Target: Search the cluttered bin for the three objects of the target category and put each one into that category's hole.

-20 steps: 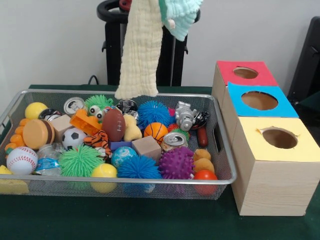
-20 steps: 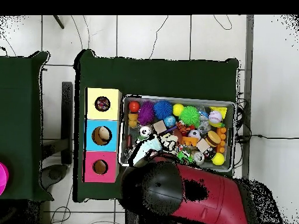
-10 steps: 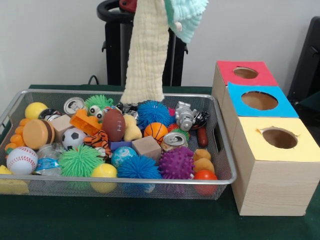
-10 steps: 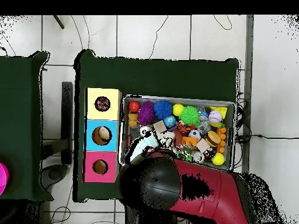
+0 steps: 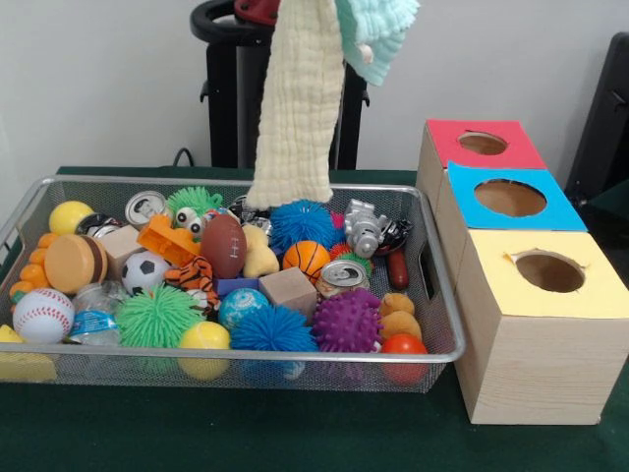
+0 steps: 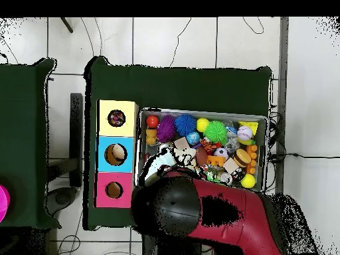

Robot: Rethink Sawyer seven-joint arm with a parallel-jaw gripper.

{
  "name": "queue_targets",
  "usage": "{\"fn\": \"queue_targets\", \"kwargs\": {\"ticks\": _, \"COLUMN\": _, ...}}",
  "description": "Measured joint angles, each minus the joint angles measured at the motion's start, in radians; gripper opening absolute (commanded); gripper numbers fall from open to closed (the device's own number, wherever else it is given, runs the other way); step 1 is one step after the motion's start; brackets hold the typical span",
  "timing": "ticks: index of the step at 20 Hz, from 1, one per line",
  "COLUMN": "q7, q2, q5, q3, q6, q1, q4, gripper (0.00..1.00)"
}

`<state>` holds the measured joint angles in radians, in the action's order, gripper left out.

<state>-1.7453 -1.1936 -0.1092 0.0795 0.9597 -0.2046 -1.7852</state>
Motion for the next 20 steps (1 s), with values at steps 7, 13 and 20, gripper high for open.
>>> {"fn": "queue_targets", "kwargs": {"ticks": 7, "q7": 0.0, "q2": -0.016, "q5": -0.002, "q3": -0.004, "q6": 0.0, "q1": -0.002, "q4": -0.003, "gripper": 0.0}}
{"fn": "queue_targets", "kwargs": {"ticks": 13, "q7": 0.0, "q2": -0.025, "q5": -0.004, "q3": -0.006, "q6": 0.0, "q1": -0.006, "q4": -0.005, "gripper": 0.0}}
{"fn": "queue_targets", "kwargs": {"ticks": 20, "q7": 0.0, "q2": -0.037, "q5": -0.005, "q3": -0.014, "q6": 0.0, "q1": -0.018, "q4": -0.013, "gripper": 0.0}}
